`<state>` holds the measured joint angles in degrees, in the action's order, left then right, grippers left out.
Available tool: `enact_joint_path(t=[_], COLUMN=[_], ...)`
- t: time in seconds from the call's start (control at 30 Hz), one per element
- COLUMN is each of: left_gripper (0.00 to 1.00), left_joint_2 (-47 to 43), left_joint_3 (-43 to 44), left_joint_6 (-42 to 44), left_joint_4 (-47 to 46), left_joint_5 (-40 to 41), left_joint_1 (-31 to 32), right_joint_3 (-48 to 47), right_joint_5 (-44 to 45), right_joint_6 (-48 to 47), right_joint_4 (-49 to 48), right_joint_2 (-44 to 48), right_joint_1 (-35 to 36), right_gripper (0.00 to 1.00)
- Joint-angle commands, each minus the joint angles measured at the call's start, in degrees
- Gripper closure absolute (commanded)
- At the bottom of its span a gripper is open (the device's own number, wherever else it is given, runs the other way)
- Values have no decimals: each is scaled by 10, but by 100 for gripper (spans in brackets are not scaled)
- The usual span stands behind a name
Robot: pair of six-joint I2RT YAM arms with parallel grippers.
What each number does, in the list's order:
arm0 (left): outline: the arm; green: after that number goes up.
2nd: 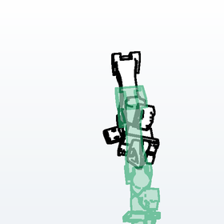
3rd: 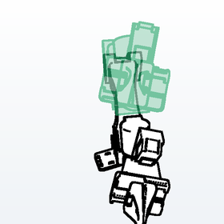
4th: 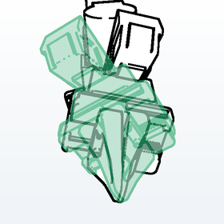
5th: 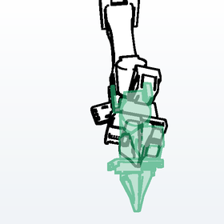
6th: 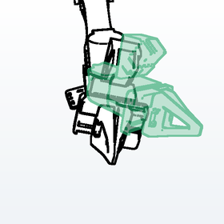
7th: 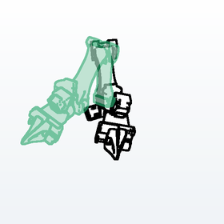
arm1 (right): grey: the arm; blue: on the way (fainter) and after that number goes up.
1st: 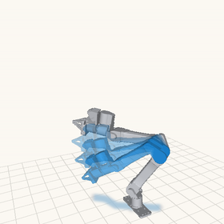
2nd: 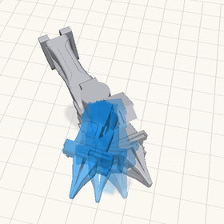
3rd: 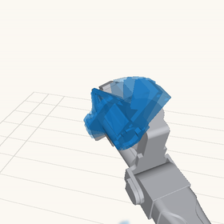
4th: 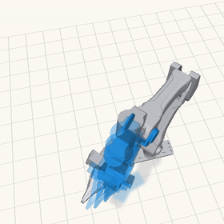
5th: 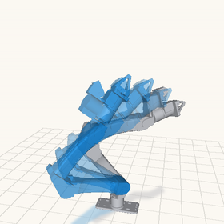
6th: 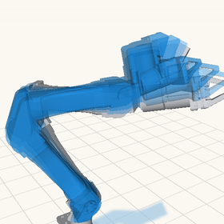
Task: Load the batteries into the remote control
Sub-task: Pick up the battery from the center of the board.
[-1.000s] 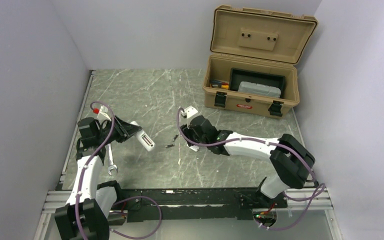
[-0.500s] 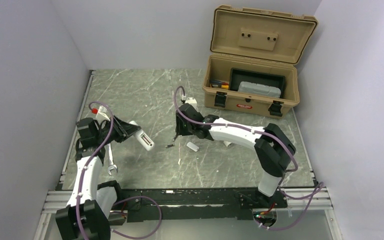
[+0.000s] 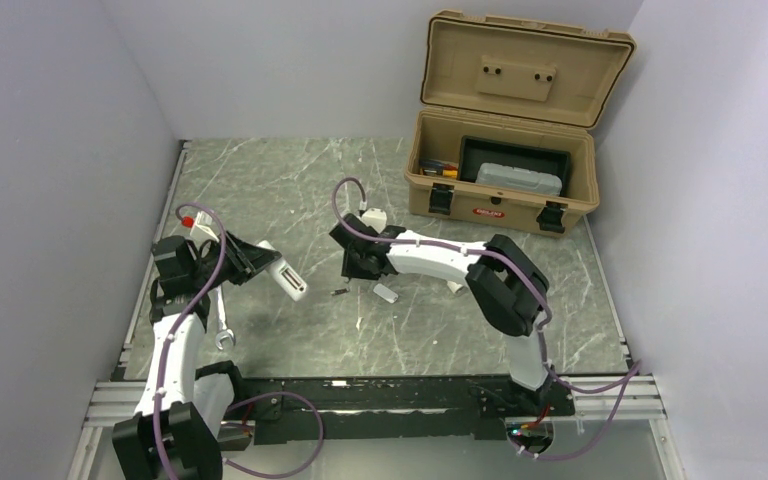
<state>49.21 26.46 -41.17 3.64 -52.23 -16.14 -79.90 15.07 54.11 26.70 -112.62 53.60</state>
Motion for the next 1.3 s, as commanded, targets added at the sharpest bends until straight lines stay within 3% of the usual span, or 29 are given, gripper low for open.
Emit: enact_joint_path(t=[0.0, 0.57, 0.93, 1.0, 1.1, 1.27], left_gripper=[100, 100, 100, 100, 100, 100], left_joint_2=[-10, -12, -12, -11, -10, -9], left_joint_3=[3, 0, -1, -1, 1, -2], left_joint_6=[2, -5, -7, -8, -6, -8], left_joint_4=[-29, -32, -48, -49, -47, -50], left_joint_5=[-15, -21, -22, -22, -23, -23], left_joint_1=[-4, -4, -4, -5, -5, -6], right_joint_3=[-35, -109, -150, -149, -138, -111], right_joint_5=[7, 25, 46, 47, 50, 53], right_joint_6=[33, 23, -15, -22, -36, -54], right_joint_4=[22, 66, 124, 130, 127, 127], right_joint_2=[-18, -93, -129, -129, -121, -104], right_joint_1=[2, 0, 5, 8, 12, 19], right_gripper=[59, 60, 74, 74, 64, 65])
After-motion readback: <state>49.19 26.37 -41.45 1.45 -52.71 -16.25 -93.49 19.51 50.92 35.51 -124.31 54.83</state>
